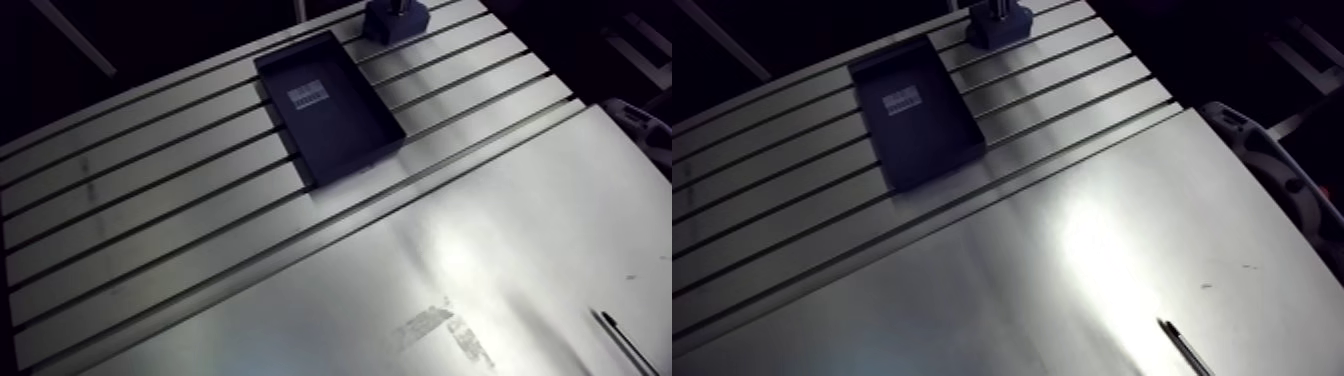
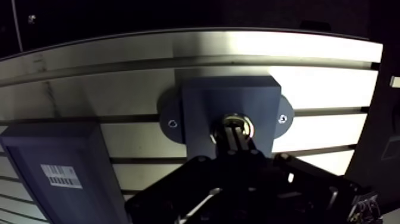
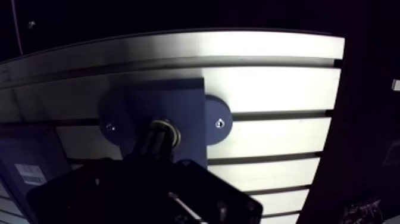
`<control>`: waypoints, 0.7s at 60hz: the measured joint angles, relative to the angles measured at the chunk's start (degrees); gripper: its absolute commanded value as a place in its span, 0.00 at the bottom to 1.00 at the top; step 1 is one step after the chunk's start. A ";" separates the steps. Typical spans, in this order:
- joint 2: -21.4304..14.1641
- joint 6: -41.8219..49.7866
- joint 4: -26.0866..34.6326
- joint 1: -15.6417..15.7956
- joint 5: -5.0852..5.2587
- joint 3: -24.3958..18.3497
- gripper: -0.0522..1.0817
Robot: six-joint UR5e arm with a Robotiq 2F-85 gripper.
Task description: Pick up the bearing and press it into the housing until flush.
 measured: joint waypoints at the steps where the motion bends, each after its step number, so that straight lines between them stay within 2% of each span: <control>1: 0.02 0.00 0.00 0.00 0.00 0.01 1.00; 42: -0.28 -0.03 0.08 -0.03 0.00 -0.81 1.00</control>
